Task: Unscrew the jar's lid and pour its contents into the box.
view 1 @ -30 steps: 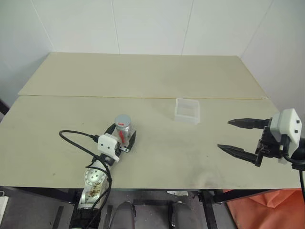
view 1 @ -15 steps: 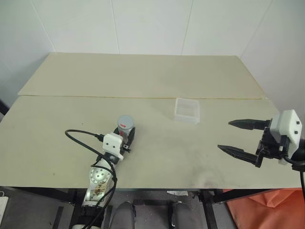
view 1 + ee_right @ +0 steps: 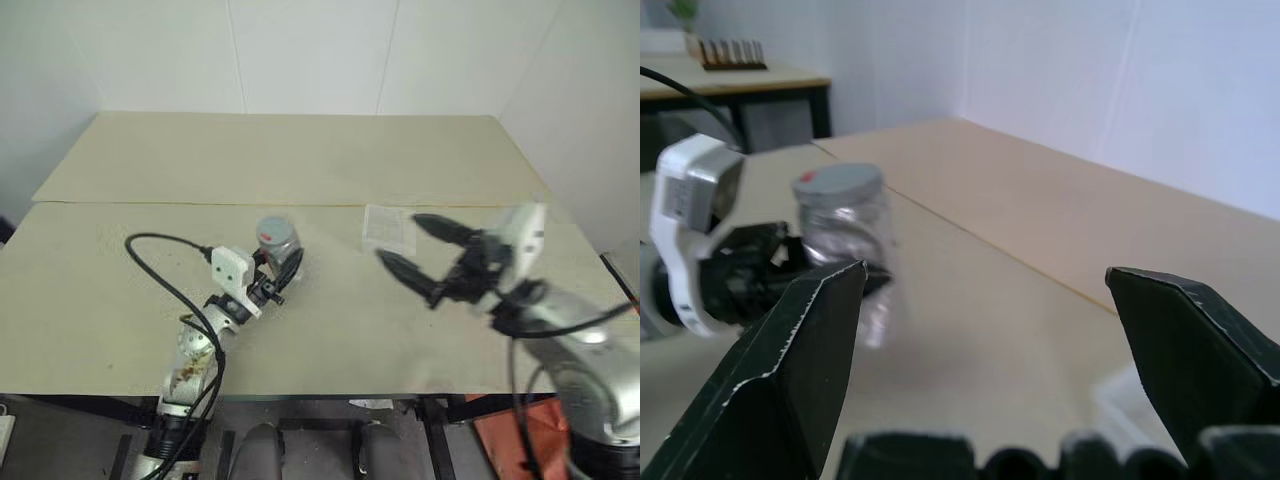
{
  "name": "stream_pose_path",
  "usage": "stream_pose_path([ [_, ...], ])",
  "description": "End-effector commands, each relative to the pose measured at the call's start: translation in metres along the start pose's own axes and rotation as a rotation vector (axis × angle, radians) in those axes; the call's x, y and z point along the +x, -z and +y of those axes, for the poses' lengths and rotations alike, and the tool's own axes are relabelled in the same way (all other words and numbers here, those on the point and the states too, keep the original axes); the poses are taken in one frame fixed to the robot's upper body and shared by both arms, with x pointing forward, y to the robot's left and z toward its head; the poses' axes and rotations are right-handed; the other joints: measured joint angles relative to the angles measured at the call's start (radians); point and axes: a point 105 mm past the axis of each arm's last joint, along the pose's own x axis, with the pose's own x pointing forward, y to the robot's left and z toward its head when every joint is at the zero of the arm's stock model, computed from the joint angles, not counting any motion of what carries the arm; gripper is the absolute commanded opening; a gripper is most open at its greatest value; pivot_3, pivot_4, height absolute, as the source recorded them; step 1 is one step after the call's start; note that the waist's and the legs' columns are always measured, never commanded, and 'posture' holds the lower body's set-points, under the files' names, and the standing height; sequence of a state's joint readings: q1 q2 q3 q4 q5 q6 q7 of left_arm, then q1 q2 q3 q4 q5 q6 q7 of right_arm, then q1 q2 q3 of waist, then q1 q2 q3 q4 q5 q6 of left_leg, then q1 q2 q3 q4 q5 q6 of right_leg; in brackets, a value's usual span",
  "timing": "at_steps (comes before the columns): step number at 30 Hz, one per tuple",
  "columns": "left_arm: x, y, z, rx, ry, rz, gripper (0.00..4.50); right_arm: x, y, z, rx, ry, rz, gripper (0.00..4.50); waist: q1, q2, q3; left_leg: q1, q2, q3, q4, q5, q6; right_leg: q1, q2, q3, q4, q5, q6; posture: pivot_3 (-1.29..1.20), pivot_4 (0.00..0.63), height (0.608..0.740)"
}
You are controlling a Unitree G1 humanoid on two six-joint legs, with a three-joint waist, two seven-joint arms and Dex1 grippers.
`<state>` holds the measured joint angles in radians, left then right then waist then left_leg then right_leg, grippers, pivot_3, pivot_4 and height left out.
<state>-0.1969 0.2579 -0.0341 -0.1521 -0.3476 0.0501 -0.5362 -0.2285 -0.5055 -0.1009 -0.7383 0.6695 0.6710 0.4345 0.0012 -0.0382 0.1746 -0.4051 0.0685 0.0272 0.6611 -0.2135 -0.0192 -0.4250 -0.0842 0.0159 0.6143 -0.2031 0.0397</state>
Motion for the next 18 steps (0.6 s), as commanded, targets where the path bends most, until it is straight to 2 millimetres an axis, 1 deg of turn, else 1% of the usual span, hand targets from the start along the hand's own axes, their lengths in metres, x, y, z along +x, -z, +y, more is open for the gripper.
stream_pose_path([
  [1,0.006,-0.007,-0.007,0.047,0.080,0.019,2.01,0.017,-0.012,0.018,-0.004,0.018,-0.067,4.50,-0.001,0.000,0.000,0.000,0.000,0.000,0.000,0.000,0.000,0.000,0.000,0.000,-0.001,0.000,0.000,0.00,0.150,0.740],
  [4,0.009,-0.005,-0.010,0.084,0.123,0.040,2.01,0.028,-0.017,0.029,0.017,-0.012,-0.103,4.50,0.000,0.000,0.000,-0.001,0.000,0.000,0.000,0.000,0.000,0.000,0.000,0.000,-0.002,0.002,0.001,0.00,0.150,0.740],
  [7,0.011,-0.004,-0.014,0.085,0.142,0.037,2.01,0.040,-0.015,0.036,-0.001,-0.034,-0.096,4.50,-0.002,0.000,0.000,-0.001,0.000,0.000,0.000,0.000,0.000,0.000,0.000,0.000,-0.002,0.001,0.000,0.00,0.150,0.740],
  [12,0.012,-0.002,-0.021,0.105,0.168,0.029,2.01,0.053,-0.011,0.037,-0.005,-0.020,-0.086,4.50,-0.004,0.000,0.000,-0.001,0.001,0.000,0.000,0.000,0.000,0.000,0.001,0.000,-0.001,0.000,-0.001,0.00,0.150,0.740],
  [18,0.010,0.000,-0.030,0.125,0.201,0.014,2.01,0.062,-0.001,0.039,-0.004,-0.031,-0.057,4.50,-0.005,0.000,0.000,-0.001,0.001,0.000,0.000,0.000,0.000,-0.001,0.001,0.000,-0.001,0.000,-0.001,0.00,0.150,0.740],
])
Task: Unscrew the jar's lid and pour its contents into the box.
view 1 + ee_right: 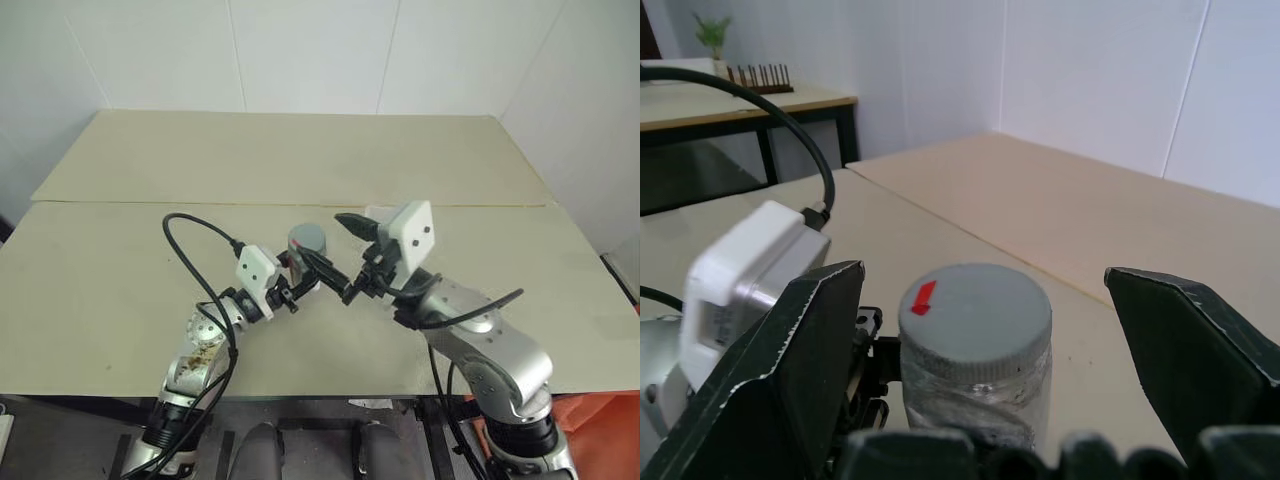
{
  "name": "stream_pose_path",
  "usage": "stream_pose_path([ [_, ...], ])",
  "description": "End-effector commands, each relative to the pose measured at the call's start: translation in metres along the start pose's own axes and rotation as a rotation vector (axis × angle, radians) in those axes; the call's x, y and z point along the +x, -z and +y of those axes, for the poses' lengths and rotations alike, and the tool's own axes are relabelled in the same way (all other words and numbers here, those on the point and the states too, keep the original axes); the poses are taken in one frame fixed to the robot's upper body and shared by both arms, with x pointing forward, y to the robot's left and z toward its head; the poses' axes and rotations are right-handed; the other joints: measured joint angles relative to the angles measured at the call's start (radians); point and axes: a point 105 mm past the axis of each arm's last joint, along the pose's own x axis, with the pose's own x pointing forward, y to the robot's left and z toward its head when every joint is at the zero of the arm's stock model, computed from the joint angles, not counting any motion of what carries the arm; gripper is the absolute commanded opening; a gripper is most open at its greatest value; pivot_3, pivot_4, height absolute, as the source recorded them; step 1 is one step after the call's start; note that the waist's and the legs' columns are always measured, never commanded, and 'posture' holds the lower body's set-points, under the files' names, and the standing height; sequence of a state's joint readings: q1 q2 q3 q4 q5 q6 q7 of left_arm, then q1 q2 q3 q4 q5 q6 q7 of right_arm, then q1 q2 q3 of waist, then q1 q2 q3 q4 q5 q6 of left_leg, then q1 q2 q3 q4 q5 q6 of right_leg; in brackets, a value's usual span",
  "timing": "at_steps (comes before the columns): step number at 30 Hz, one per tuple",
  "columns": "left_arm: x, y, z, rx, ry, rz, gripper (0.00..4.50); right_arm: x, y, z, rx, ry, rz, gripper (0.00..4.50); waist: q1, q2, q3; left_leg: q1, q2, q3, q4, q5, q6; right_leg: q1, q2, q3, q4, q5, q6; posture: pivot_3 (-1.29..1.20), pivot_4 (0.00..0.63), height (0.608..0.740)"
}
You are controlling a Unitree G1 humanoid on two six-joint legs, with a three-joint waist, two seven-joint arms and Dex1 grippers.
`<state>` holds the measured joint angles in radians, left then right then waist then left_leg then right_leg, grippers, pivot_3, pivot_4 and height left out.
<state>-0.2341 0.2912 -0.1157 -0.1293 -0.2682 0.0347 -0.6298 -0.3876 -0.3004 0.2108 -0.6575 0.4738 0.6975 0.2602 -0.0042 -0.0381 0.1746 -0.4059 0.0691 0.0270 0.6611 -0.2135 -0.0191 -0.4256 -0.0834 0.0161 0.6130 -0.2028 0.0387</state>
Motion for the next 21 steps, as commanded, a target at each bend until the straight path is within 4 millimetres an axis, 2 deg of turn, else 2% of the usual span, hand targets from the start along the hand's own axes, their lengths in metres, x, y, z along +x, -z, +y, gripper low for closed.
stream_pose_path([
  [1,0.001,-0.008,-0.007,0.043,0.029,-0.043,2.01,0.003,-0.011,0.004,-0.032,-0.020,-0.050,4.50,-0.001,0.000,0.000,0.000,0.000,0.000,0.000,0.000,0.000,0.000,0.000,0.000,0.000,0.000,0.000,0.00,0.150,0.740],
  [21,0.000,-0.007,-0.017,0.017,0.050,-0.051,2.01,0.008,-0.002,0.013,-0.048,-0.092,-0.025,4.50,-0.008,0.000,0.000,0.000,0.000,0.000,0.000,0.000,0.000,0.000,0.000,0.000,0.000,0.000,0.000,0.00,0.150,0.740],
])
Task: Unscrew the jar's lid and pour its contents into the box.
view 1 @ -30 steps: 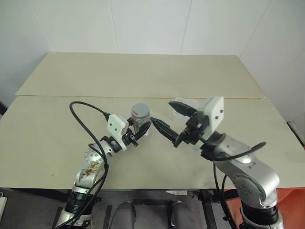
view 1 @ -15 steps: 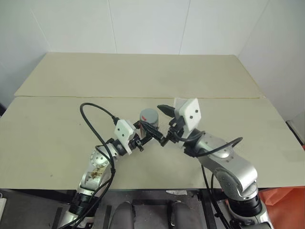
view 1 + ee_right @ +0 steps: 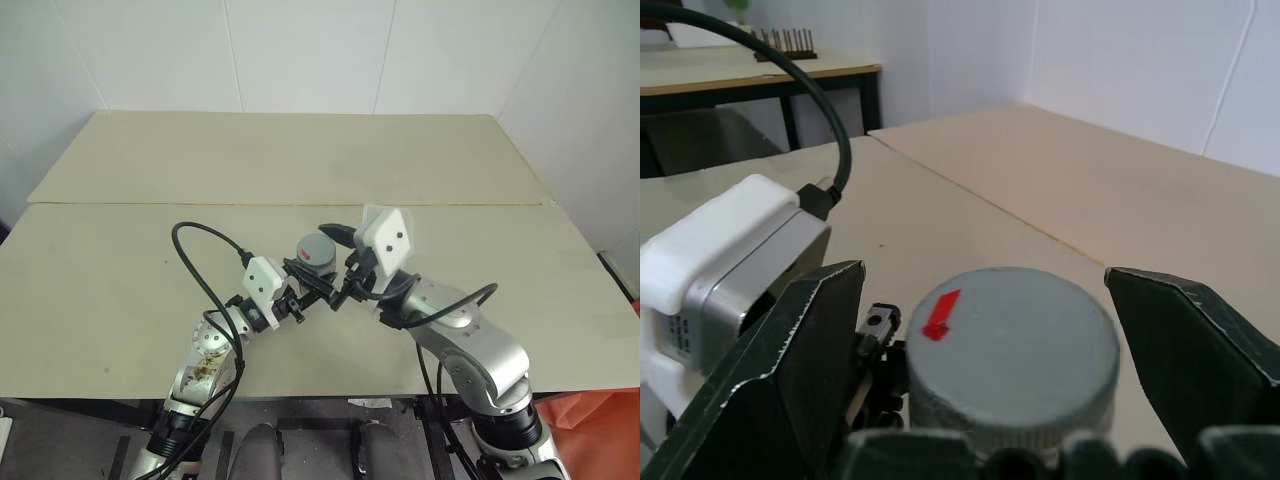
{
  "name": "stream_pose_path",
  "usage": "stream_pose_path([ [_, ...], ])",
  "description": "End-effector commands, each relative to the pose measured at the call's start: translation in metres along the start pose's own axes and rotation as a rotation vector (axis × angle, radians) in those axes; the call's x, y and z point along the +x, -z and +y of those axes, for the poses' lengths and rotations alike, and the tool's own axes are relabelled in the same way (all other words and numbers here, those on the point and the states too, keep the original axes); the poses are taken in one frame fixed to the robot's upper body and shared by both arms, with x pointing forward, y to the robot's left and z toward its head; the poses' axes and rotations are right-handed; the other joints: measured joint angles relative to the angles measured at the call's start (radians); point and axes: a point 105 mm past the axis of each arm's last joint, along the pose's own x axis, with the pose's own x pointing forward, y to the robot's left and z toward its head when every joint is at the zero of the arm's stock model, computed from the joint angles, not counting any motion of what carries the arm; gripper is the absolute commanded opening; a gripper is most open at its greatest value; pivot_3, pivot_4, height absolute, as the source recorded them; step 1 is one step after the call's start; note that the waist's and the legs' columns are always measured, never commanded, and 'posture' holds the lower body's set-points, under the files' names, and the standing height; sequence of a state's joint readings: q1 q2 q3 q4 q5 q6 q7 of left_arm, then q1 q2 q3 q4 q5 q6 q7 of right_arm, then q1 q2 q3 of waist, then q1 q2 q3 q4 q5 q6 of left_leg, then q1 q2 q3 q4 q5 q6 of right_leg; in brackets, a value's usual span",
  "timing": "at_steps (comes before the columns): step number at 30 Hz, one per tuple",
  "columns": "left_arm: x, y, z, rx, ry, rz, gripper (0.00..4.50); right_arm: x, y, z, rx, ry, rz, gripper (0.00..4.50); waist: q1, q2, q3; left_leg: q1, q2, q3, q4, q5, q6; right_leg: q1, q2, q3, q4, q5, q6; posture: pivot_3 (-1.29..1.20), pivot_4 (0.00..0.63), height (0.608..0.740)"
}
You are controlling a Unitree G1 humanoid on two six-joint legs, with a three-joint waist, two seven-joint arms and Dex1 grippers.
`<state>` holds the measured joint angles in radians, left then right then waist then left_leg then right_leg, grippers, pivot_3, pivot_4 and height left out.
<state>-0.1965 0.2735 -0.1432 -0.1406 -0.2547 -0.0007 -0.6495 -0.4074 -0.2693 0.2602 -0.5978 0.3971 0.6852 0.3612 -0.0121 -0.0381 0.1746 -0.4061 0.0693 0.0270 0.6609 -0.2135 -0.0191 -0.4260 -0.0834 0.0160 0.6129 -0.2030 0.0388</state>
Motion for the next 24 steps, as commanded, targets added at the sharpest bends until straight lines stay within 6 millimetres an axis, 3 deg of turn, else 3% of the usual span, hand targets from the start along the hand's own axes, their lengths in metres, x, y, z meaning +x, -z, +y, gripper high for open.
stream_pose_path([
  [1,0.002,-0.011,-0.002,0.023,0.013,-0.038,2.01,-0.002,-0.013,0.001,-0.035,0.000,-0.058,4.50,0.000,0.000,0.000,0.000,0.000,0.000,0.000,0.000,0.000,0.000,0.000,0.000,0.000,0.000,0.000,0.00,0.150,0.740],
  [4,0.002,-0.010,-0.003,0.021,0.014,-0.037,2.01,-0.002,-0.014,0.001,-0.031,0.008,-0.067,4.32,0.000,0.000,0.000,0.000,0.000,0.000,0.000,0.000,0.000,0.000,0.000,0.000,0.000,0.000,0.000,0.00,0.150,0.740],
  [10,0.002,-0.010,-0.004,0.013,0.014,-0.038,2.01,-0.003,-0.012,0.000,-0.056,0.014,-0.060,2.77,0.000,0.000,0.000,0.000,0.000,0.000,0.000,0.000,0.000,0.000,0.000,0.000,0.000,0.000,0.000,0.00,0.150,0.740],
  [16,0.001,-0.012,-0.006,0.012,0.029,-0.053,2.01,-0.005,-0.009,-0.001,-0.065,-0.003,-0.048,2.77,0.000,0.000,0.000,0.000,0.000,0.000,0.000,0.000,0.000,-0.001,0.000,0.000,0.000,0.000,0.000,0.00,0.150,0.740],
  [20,-0.005,-0.015,-0.013,-0.005,0.084,-0.070,2.01,-0.015,-0.013,-0.002,-0.045,-0.151,-0.074,2.77,0.000,0.000,0.000,-0.001,0.000,0.000,0.000,0.000,0.000,-0.001,0.000,0.000,-0.001,0.000,0.000,0.00,0.150,0.740],
  [24,-0.009,-0.016,-0.019,-0.011,0.139,-0.070,2.01,-0.026,-0.018,-0.004,-0.002,-0.411,-0.064,2.77,0.000,0.000,0.000,0.000,0.000,0.000,0.000,0.000,0.000,0.000,0.000,0.000,-0.001,0.000,0.000,0.00,0.150,0.740],
])
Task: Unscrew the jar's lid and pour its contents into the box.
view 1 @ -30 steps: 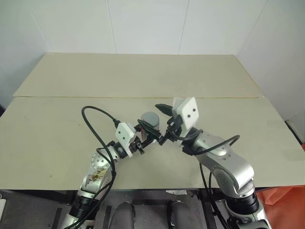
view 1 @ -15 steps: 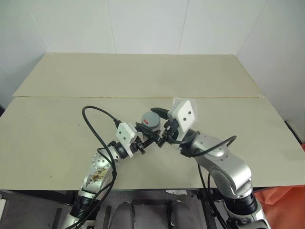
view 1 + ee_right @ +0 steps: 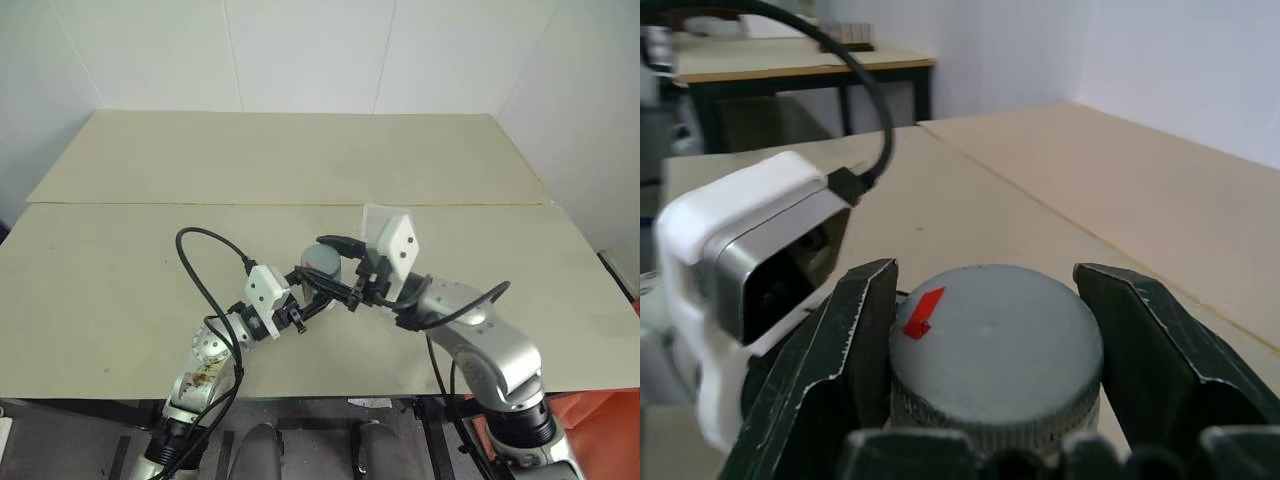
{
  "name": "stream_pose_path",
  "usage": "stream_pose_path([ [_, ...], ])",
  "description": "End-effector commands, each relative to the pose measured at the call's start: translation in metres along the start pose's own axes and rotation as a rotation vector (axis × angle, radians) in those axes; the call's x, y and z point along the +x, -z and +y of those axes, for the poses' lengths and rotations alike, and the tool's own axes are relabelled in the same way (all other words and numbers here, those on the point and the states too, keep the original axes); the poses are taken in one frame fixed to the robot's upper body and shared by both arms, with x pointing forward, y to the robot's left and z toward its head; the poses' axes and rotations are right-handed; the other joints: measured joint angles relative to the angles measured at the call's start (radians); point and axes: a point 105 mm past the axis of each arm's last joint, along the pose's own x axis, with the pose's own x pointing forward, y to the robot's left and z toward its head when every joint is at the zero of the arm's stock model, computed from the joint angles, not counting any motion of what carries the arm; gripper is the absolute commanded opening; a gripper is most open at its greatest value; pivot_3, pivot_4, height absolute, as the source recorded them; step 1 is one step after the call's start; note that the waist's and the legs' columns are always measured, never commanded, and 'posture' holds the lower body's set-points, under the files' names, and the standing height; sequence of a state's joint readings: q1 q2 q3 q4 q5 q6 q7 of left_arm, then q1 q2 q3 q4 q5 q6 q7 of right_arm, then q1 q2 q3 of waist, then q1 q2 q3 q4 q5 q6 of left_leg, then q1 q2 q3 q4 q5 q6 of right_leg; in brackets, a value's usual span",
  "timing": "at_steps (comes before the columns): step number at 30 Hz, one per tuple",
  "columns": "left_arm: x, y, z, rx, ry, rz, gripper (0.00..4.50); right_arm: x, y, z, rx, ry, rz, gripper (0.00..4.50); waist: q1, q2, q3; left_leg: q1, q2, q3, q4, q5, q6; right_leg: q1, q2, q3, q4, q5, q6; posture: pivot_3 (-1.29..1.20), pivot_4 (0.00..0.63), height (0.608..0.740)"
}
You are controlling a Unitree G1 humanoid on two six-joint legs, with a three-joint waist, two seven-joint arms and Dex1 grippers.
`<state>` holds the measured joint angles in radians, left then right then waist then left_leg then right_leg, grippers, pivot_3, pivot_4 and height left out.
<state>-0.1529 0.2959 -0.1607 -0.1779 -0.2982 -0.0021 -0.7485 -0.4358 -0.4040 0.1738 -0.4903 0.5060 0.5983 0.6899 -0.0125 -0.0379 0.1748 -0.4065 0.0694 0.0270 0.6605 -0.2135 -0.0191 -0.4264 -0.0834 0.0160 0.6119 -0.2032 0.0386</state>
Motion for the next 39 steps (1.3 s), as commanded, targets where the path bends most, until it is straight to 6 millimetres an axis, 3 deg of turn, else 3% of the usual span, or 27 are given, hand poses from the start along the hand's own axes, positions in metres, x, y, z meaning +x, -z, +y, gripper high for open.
stream_pose_path([
  [1,-0.002,-0.016,-0.002,0.024,0.032,-0.059,2.01,-0.008,-0.020,0.004,-0.015,-0.205,-0.064,2.77,0.000,0.000,0.000,0.000,0.000,0.000,0.000,0.000,0.000,0.000,0.000,0.000,0.000,0.000,0.000,0.00,0.150,0.740],
  [14,-0.007,-0.019,-0.008,0.046,0.074,-0.050,2.01,0.002,-0.014,-0.013,-0.052,-0.773,0.013,2.77,-0.001,0.001,0.000,0.000,0.002,0.000,-0.001,0.000,0.000,-0.001,0.003,0.000,0.001,0.001,0.000,0.00,0.150,0.740],
  [19,-0.007,-0.019,-0.009,0.045,0.067,-0.050,2.01,0.009,-0.012,-0.016,-0.138,-0.838,0.023,2.77,-0.001,0.001,0.001,0.000,0.002,0.000,-0.001,0.000,0.000,-0.001,0.003,0.000,0.001,0.004,0.003,0.00,0.150,0.740],
  [25,-0.007,-0.020,-0.010,0.039,0.054,-0.050,2.01,0.010,-0.008,-0.027,-0.153,-0.809,0.056,2.77,0.000,0.001,0.001,0.000,0.002,0.000,-0.001,0.000,0.000,-0.002,0.003,0.000,0.001,0.007,-0.001,0.00,0.150,0.740],
  [27,-0.007,-0.019,-0.009,0.035,0.044,-0.049,2.01,0.008,-0.007,-0.032,-0.119,-0.791,0.105,3.47,0.000,0.002,0.001,0.000,0.002,0.000,-0.001,0.000,0.000,-0.002,0.003,0.001,0.001,0.007,-0.001,0.00,0.150,0.740],
  [31,-0.007,-0.017,-0.001,-0.001,-0.016,-0.063,2.01,-0.003,-0.027,-0.036,-0.138,-0.726,0.017,4.47,0.004,0.002,0.001,-0.001,0.002,0.000,-0.001,0.000,0.000,-0.002,0.003,0.000,0.001,0.007,-0.002,0.00,0.150,0.740],
  [36,-0.009,-0.014,0.001,-0.018,-0.018,-0.058,2.01,-0.027,-0.046,-0.025,-0.194,-0.651,-0.052,4.47,0.006,0.002,0.001,-0.001,0.002,0.000,-0.001,0.000,0.000,-0.002,0.003,0.000,0.000,0.007,-0.001,0.00,0.150,0.740],
  [39,-0.008,-0.013,0.003,-0.012,-0.017,-0.052,2.01,-0.031,-0.054,-0.015,-0.217,-0.499,-0.097,4.47,0.010,0.002,0.001,-0.001,0.002,0.000,-0.001,0.000,0.000,-0.003,0.004,0.000,0.000,0.007,-0.001,0.00,0.150,0.740],
])
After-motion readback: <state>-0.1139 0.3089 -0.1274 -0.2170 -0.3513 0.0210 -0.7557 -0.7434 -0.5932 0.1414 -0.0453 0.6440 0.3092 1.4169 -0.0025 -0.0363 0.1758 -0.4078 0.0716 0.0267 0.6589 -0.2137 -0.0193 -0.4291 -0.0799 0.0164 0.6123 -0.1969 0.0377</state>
